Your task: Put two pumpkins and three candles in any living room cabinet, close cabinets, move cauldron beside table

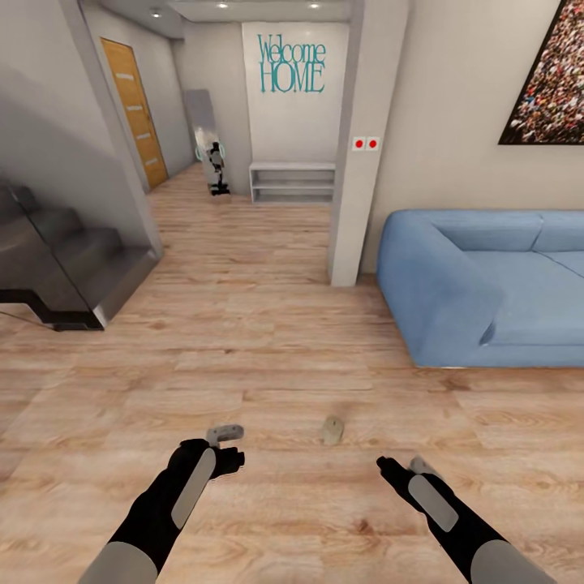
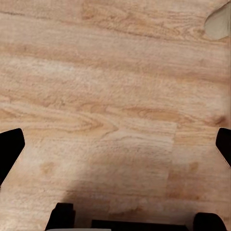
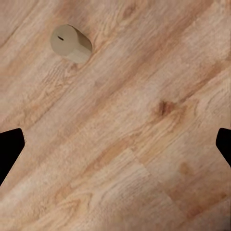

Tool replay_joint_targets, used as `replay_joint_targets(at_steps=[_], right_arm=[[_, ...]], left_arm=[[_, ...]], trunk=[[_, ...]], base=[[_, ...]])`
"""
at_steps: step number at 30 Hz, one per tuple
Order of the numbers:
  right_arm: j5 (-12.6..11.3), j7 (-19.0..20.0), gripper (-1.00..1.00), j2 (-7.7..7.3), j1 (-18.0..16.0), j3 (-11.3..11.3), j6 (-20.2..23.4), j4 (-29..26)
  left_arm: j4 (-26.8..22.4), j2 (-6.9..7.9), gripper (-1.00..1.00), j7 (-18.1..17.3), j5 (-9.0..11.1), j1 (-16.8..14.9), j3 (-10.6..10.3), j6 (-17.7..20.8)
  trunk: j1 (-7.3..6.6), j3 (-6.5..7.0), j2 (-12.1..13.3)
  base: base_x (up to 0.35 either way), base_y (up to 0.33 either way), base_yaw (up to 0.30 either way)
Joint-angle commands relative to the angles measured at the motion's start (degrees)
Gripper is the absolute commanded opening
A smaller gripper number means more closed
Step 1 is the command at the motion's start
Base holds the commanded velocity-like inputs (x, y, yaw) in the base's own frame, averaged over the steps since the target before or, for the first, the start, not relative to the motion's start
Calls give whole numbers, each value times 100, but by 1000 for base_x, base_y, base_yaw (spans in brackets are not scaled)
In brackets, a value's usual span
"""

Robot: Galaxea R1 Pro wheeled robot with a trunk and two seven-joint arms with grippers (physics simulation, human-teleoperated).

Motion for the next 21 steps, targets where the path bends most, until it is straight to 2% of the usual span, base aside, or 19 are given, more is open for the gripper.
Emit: replay_joint_targets(at_steps=[1, 21], right_arm=[[-25, -43, 100, -9, -4, 40, 10, -13], [63, -48, 100, -9, -4, 46, 10, -9]], left_arm=[[-6, 2, 100, 56, 60, -3, -6, 12], [-6, 3, 100, 56, 60, -3, -11, 12]], trunk=[[4, -4, -3], [4, -3, -3]], base=[[328, 0, 0], [328, 0, 0]])
